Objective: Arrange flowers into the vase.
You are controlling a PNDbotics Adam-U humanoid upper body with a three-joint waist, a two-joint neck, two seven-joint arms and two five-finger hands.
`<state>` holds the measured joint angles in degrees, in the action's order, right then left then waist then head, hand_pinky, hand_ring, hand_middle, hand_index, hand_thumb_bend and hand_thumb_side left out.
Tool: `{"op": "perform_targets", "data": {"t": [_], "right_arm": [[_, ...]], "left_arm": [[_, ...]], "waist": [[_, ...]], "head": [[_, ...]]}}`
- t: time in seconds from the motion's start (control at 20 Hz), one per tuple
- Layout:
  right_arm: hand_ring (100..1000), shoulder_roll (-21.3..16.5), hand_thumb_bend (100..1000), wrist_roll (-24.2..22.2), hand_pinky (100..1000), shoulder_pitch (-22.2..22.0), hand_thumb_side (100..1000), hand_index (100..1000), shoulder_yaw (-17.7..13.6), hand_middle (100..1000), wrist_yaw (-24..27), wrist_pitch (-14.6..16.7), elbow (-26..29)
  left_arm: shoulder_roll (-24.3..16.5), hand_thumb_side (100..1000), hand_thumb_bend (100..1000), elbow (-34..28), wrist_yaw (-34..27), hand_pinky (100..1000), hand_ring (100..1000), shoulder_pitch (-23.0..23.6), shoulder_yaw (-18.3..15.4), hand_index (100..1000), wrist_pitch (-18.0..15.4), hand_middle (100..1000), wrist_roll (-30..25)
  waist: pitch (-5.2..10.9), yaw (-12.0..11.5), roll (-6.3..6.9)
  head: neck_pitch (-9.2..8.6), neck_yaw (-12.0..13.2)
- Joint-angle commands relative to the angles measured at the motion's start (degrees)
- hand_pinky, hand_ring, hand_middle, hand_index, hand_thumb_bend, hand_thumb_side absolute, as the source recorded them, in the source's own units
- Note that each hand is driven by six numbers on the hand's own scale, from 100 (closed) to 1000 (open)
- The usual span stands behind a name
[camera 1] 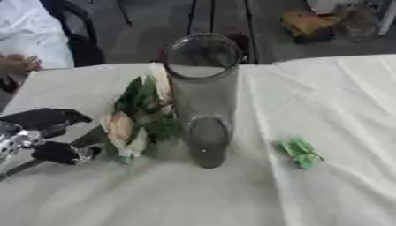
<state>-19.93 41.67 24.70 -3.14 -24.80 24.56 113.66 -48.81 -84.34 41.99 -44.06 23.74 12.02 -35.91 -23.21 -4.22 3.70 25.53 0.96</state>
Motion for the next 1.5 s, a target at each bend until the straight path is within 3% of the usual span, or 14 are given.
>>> {"op": "perform_targets", "data": {"t": [0.05, 0.35, 0.75, 0.9, 1.5], "right_arm": [[634, -1.13, 100, 0.07, 579, 0.54, 902, 711, 0.07, 518, 0.59, 0.48, 0.93], [635, -1.12, 100, -0.03, 580, 0.49, 903, 711, 0.0, 517, 0.65, 0.5, 0.93], [636, -1.08, 100, -0.34, 583, 0.45, 907, 712, 0.14, 515, 0.85, 0.55, 0.93], [637, -1.08, 100, -0.48, 585, 0.43, 908, 712, 0.18, 515, 0.97, 0.58, 0.93], [641, -1.15, 100, -0.89, 591, 0.33, 908, 713, 0.2, 511, 1.1, 0.69, 0.93]], "left_arm": [[-0.91, 825, 356, 0.6, 0.65, 815, 917, -1.3, -0.35, 1000, -0.33, 935, 0.49], [-0.15, 813, 354, 2.44, 1.45, 806, 909, -1.62, -0.16, 1000, -0.74, 927, 0.86], [1.03, 779, 286, 5.31, 3.05, 786, 887, -2.05, -0.13, 991, -0.86, 906, 2.39], [1.33, 769, 221, 6.27, 3.51, 784, 885, -2.15, -0.2, 987, -0.8, 902, 2.78], [2.56, 766, 167, 10.05, 3.86, 768, 876, -2.69, -1.22, 975, -0.64, 890, 3.83]], "waist": [[1.05, 0.01, -0.02], [1.0, 0.3, 0.01], [0.83, 0.61, 0.05], [0.73, 0.69, 0.08], [-0.1, 0.92, -0.02]], "head": [[-0.7, 0.29], [-0.91, 0.53], [-1.18, 0.73], [-1.31, 0.82], [-1.93, 1.18]]}}
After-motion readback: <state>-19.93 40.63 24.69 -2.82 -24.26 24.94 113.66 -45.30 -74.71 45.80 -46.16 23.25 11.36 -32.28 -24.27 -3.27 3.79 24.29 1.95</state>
